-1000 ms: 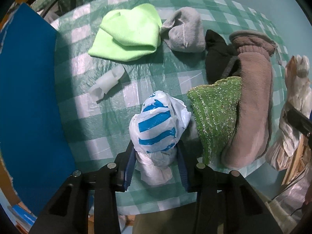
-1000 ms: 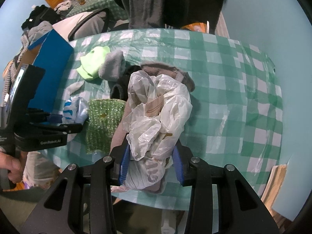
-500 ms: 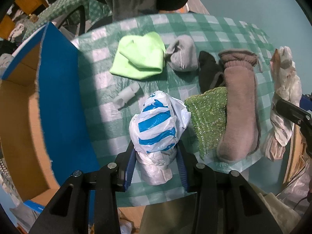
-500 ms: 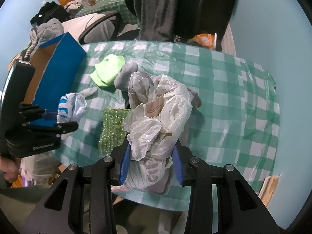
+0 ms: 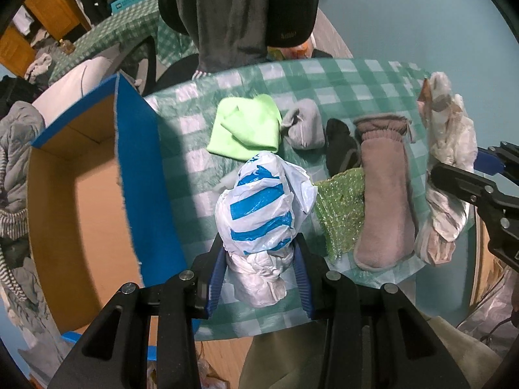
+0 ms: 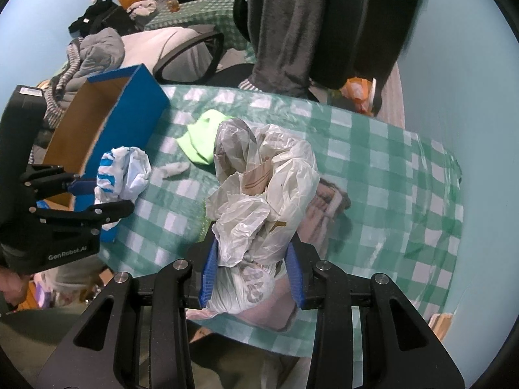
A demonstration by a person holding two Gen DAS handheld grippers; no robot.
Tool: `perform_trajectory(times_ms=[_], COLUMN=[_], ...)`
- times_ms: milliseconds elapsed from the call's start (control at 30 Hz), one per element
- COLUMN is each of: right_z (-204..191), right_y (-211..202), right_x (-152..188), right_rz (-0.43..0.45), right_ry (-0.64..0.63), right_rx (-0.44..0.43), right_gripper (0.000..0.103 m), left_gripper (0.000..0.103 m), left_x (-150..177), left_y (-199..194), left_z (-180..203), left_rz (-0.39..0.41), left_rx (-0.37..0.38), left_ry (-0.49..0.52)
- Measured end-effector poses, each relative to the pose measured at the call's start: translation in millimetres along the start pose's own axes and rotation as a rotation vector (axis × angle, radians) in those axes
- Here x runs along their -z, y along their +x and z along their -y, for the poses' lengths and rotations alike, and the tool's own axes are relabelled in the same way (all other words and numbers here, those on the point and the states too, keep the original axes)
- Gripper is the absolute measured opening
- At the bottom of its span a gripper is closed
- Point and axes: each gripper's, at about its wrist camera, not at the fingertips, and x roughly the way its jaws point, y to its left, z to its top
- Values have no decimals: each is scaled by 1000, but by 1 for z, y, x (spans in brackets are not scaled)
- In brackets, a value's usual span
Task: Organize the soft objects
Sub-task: 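Carry both held bundles up and over the open cardboard box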
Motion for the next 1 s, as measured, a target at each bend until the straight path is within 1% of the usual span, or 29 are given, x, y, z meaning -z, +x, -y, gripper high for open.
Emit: perform_trajectory(times_ms=[333, 700, 1000], right_z=[-26, -57, -88], right_y=[-10, -13, -13], right_x=[-20, -39, -54], right_rz=[22, 26, 33], right_ry=[-68, -145, -212], right_rx=[-26, -61, -95], right_gripper=[37, 37, 37], left_gripper=[39, 39, 39], left_x=[6, 15, 24], left_y=[-26, -40, -53], left_z=[-22, -54, -79], left_rz=[30, 43, 61], left_rx=[-10, -22, -19], left_ry=[-31, -73, -138])
